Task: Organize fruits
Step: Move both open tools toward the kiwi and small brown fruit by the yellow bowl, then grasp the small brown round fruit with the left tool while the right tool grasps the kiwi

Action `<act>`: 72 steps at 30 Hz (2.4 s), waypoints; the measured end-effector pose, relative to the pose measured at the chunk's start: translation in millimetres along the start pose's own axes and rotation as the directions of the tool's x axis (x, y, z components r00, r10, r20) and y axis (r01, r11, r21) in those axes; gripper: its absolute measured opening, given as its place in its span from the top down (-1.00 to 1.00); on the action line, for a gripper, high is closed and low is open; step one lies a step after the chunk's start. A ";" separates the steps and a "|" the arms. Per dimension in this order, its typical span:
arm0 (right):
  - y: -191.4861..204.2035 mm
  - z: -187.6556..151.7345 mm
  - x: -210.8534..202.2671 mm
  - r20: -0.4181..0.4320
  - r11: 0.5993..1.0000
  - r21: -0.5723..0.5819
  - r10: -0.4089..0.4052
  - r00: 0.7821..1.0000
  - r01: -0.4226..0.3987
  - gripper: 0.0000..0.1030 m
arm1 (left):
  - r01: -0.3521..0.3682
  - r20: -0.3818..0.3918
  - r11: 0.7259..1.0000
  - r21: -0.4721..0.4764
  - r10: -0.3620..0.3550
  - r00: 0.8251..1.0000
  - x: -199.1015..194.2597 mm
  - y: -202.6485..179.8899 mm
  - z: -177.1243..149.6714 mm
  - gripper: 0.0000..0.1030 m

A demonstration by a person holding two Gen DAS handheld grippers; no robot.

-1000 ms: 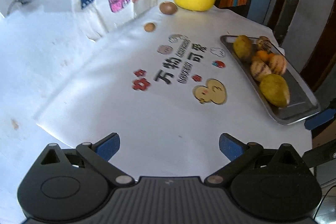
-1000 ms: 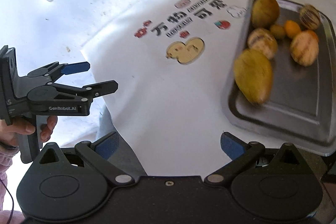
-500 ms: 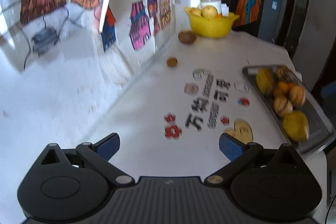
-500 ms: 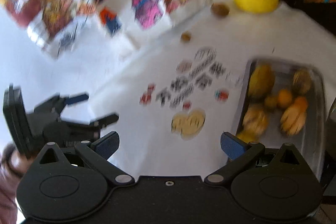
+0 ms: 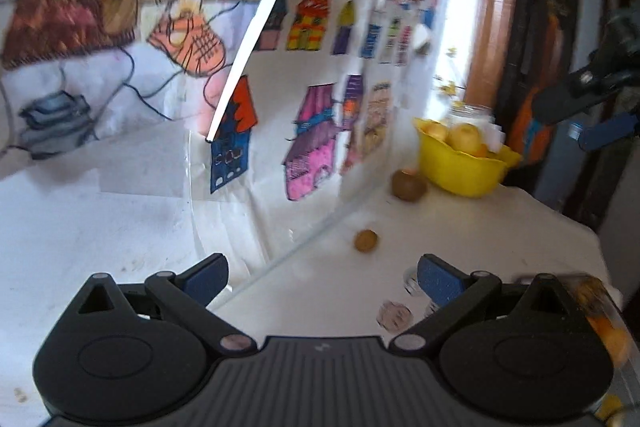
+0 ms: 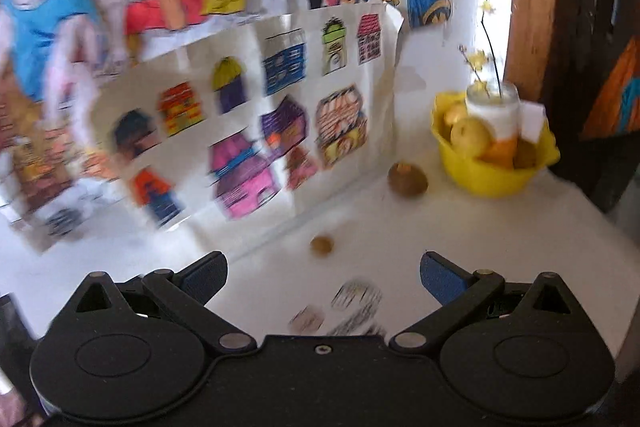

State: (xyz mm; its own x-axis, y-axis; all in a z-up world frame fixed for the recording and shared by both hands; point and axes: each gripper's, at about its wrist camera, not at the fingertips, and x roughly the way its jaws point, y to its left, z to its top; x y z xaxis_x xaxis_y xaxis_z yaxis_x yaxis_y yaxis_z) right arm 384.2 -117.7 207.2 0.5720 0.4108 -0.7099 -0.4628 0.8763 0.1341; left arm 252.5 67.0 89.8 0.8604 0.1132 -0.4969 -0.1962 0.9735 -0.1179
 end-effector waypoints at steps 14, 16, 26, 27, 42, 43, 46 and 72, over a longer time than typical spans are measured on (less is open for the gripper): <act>-87.6 0.9 170.3 0.064 0.989 0.148 -0.026 0.998 0.017 -0.98 | -0.014 -0.117 0.992 -0.126 0.000 0.993 113.2 -0.2 0.8 -0.99; -94.7 -0.5 183.5 0.076 0.987 0.158 -0.025 0.997 0.013 -0.99 | -0.005 -0.124 0.993 -0.115 -0.010 0.992 121.8 -3.8 -0.7 -0.99; -112.7 11.9 228.7 0.050 0.994 0.100 -0.045 0.998 0.040 -0.95 | 0.053 -0.141 0.996 -0.074 -0.063 0.988 154.3 -20.4 -0.7 -0.90; -113.8 12.5 232.1 0.057 0.994 0.092 -0.057 0.997 0.051 -0.92 | 0.057 -0.145 0.995 -0.077 -0.068 0.987 156.3 -20.2 -0.4 -0.88; -119.7 15.4 282.3 0.103 0.997 0.045 -0.063 0.993 0.058 -0.72 | 0.104 -0.154 0.990 -0.093 -0.118 0.981 180.8 -28.5 2.9 -0.48; -120.1 15.5 286.0 0.104 0.997 0.048 -0.063 0.993 0.059 -0.71 | 0.104 -0.152 0.990 -0.092 -0.118 0.981 181.8 -29.0 3.1 -0.46; -120.6 14.9 297.6 0.098 0.997 0.051 -0.070 0.993 0.065 -0.67 | 0.105 -0.147 0.990 -0.097 -0.118 0.982 184.4 -29.9 4.1 -0.43; -94.6 -1.6 314.1 0.081 0.988 -0.044 -0.144 0.986 0.148 -0.23 | 0.109 -0.142 0.990 -0.090 -0.121 0.982 172.3 -24.6 -9.1 0.29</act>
State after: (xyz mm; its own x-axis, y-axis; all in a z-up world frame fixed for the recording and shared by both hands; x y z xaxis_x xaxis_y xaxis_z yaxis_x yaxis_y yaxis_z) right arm 606.5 -72.0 -29.6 0.6857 0.2992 -0.6636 -0.4025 0.9154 -0.0031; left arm 401.3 60.8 -0.8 0.8022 -0.0345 -0.5961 -0.1433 0.9580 -0.2484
